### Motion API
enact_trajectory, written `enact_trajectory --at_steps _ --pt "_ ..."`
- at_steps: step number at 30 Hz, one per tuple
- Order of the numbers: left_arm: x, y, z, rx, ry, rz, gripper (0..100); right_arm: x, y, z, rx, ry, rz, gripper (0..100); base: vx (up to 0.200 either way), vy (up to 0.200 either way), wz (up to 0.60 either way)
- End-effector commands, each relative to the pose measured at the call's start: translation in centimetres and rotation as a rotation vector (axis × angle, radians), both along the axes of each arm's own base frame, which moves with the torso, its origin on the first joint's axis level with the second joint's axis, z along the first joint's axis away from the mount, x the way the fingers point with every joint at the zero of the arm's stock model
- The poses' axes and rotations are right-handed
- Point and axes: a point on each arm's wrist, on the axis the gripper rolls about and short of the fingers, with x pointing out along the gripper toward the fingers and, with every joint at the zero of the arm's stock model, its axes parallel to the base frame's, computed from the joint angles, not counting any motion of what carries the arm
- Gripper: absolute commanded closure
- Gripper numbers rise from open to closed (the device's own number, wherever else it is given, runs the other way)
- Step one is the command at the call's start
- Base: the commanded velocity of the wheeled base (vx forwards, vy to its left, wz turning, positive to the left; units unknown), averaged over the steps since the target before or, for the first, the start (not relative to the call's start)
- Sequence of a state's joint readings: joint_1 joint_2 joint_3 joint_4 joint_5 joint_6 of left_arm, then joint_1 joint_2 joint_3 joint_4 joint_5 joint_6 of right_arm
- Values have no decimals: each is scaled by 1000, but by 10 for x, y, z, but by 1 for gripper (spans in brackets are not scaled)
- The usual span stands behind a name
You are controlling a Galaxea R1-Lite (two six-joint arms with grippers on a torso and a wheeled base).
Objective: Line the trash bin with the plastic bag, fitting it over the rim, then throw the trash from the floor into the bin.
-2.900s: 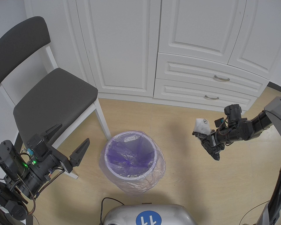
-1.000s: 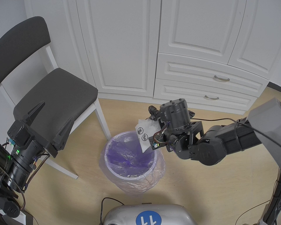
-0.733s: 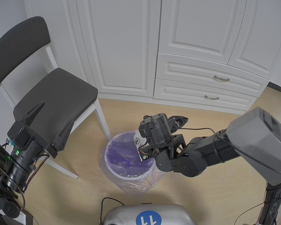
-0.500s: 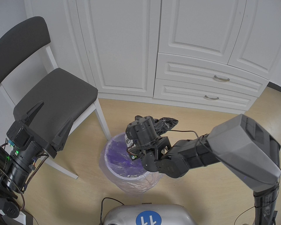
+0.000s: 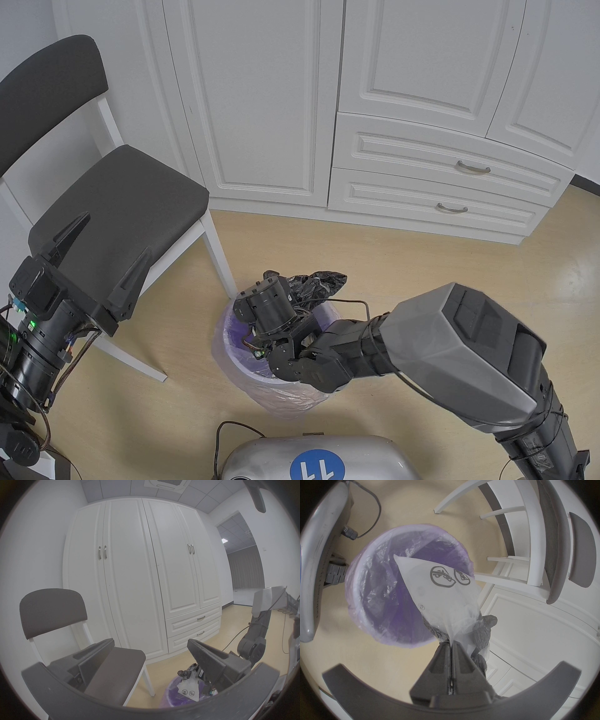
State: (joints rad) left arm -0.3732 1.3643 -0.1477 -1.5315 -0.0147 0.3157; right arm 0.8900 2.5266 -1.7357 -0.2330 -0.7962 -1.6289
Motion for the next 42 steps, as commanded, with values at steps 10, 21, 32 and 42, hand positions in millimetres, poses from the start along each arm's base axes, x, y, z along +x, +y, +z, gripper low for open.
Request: enact_trajectory --at_steps 10,21,32,42 --pt "0 0 -1 4 4 -1 0 6 9 -22 30 8 -13 100 0 0 0" --pt "-1 0 0 2 0 -1 0 5 10 -23 29 10 -10 100 0 0 0" --pt "-1 0 0 2 0 -1 0 4 11 -23 29 11 -8 0 0 0 0" --pt "0 0 -2 5 7 -1 0 2 5 -22 41 20 -22 0 0 0 0"
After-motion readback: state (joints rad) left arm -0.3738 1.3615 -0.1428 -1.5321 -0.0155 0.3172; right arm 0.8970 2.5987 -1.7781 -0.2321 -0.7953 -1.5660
